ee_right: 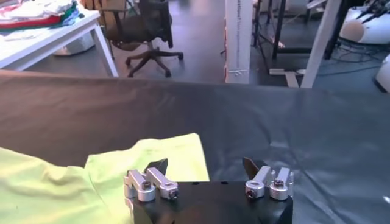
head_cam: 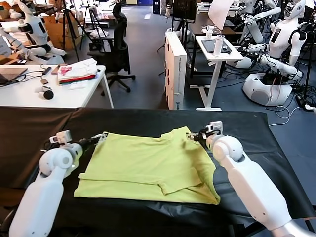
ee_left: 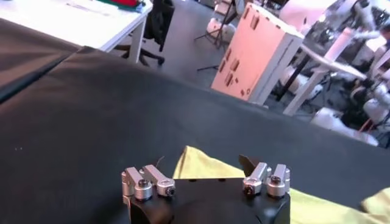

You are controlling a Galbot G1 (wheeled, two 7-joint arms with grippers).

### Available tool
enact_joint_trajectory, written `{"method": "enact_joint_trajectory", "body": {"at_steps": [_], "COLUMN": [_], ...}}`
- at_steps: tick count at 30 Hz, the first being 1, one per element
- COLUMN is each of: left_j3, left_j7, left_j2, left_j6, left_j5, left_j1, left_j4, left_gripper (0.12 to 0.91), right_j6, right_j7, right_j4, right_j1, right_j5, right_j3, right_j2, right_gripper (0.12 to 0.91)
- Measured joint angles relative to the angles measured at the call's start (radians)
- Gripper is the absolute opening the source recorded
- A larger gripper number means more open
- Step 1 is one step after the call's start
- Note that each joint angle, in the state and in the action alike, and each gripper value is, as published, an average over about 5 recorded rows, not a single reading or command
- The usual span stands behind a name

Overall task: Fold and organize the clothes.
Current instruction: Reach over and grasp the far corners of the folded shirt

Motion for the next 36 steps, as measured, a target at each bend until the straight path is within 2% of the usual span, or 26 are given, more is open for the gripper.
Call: {"method": "enact_joint_trajectory", "body": {"at_steps": [6,11,15,19,28,31,36], "left_j3": [0.036,0.059,0.074,0.087,0.106,0.107,0.107], "left_j7": [0.035,0.059,0.064,0.065,0.065,0.066,0.066], "left_j2": [-0.001,0.0,-0.001,-0.007,-0.023,-0.023,-0.022], "left_j6": [-0.002,-0.047,-0.08,-0.093,-0.101,-0.103,-0.107], "left_j5": [0.058,0.089,0.095,0.097,0.101,0.103,0.105], "left_j1": [-0.048,-0.083,-0.108,-0.126,-0.138,-0.138,-0.132], "left_j4": [0.062,0.104,0.135,0.161,0.181,0.185,0.188], "left_gripper": [0.907,0.907,0.907,0.907,0.907,0.884,0.787], "right_j6": [0.0,0.0,0.0,0.0,0.0,0.0,0.0], "right_j7": [-0.005,-0.008,-0.013,-0.015,-0.015,-0.015,-0.016], "right_j4": [0.012,0.015,0.008,0.013,0.033,0.036,0.036], "right_j1": [-0.016,-0.026,-0.029,-0.038,-0.069,-0.073,-0.074], "right_j5": [0.0,-0.001,-0.006,-0.007,-0.007,-0.006,-0.006], "right_j3": [0.004,0.011,0.015,0.024,0.046,0.049,0.049], "right_j2": [-0.006,-0.01,-0.01,-0.009,-0.018,-0.02,-0.021], "right_gripper": [0.907,0.907,0.907,0.905,0.807,0.798,0.771]}}
